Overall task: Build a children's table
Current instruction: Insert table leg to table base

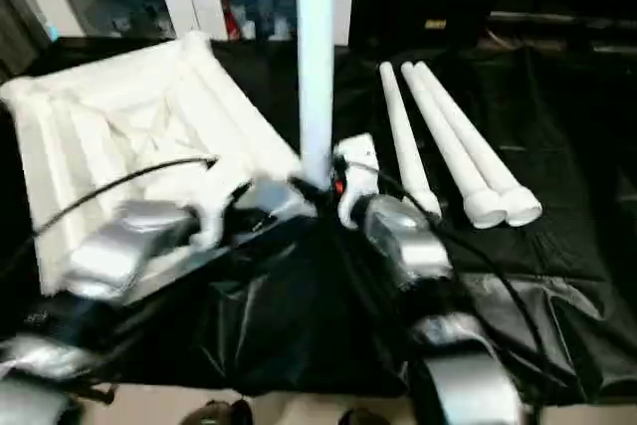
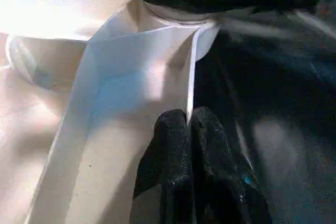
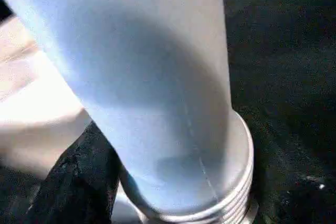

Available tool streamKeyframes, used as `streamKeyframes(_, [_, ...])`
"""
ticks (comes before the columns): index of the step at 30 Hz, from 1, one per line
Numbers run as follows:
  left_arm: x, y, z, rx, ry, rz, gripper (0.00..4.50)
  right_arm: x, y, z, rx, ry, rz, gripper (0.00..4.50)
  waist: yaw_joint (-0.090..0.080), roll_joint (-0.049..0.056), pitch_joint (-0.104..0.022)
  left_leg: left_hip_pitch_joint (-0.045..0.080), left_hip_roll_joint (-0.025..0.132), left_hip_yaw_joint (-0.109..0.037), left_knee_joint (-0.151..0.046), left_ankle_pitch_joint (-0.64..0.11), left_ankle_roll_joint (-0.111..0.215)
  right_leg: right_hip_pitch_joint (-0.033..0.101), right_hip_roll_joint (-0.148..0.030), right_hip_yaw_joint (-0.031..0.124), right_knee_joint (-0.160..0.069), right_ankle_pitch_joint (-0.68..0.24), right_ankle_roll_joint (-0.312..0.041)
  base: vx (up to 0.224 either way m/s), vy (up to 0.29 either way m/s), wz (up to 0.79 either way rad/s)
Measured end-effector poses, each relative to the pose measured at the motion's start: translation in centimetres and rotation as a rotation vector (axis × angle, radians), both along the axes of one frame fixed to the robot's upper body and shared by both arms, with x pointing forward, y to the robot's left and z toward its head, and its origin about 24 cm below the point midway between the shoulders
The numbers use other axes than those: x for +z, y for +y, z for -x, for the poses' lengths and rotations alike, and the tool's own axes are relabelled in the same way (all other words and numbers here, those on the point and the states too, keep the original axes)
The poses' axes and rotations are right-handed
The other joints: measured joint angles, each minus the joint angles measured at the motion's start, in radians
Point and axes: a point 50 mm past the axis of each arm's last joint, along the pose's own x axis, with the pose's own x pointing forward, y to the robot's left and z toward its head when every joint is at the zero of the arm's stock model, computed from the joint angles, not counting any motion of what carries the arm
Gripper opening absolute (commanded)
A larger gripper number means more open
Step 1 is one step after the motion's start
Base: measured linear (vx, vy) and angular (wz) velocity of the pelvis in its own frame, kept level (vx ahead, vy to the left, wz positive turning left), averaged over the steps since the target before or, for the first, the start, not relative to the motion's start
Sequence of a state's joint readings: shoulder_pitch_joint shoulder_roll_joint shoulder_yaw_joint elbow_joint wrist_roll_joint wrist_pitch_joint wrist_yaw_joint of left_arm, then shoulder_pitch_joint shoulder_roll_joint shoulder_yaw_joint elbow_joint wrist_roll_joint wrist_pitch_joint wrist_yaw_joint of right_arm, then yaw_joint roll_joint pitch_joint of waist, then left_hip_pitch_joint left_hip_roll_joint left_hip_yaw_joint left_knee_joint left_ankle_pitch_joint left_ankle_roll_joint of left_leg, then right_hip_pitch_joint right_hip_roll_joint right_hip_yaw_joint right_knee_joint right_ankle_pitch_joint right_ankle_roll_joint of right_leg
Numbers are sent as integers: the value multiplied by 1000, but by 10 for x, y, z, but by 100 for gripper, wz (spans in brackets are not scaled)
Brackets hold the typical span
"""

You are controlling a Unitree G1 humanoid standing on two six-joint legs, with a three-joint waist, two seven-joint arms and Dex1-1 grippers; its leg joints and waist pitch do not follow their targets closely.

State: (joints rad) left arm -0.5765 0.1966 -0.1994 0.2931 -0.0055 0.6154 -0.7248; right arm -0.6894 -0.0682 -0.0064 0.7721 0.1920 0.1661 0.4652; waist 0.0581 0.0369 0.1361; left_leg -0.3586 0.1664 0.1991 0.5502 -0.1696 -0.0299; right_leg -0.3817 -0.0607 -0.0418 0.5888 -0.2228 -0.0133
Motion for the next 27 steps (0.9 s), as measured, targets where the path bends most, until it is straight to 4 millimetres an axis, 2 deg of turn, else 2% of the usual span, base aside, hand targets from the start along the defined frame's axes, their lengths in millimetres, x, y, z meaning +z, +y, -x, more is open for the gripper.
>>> streamKeyframes(5, [1, -19, -2, 89, -9, 21, 0, 2, 6, -8, -143, 0, -15, 291, 0, 1, -2, 0, -2, 1, -4, 0, 0, 1, 0, 2, -11, 0, -1, 0, 0, 0])
streamKeyframes(18, [3, -15, -4, 113, -17, 19, 0, 5, 14, -13, -159, -13, -13, 291, -5, 1, -3, 1, -3, 1, -10, 0, 0, -2, 0, 2, -11, 0, -1, 0, 0, 0])
streamKeyframes(20, [3, -15, -4, 113, -18, 18, 0, 5, 15, -14, -158, -18, -16, 347, -5, 1, -2, 1, -3, 1, -12, 0, 0, -3, 0, 2, -11, 0, -1, 0, 0, 0])
streamKeyframes(27, [5, -12, -5, 106, -22, 14, 0, 9, 18, -14, -115, -34, -30, 404, -4, 0, -2, 0, -4, 1, -17, 0, 0, -3, 0, 2, -12, 0, -1, 0, 0, 0])
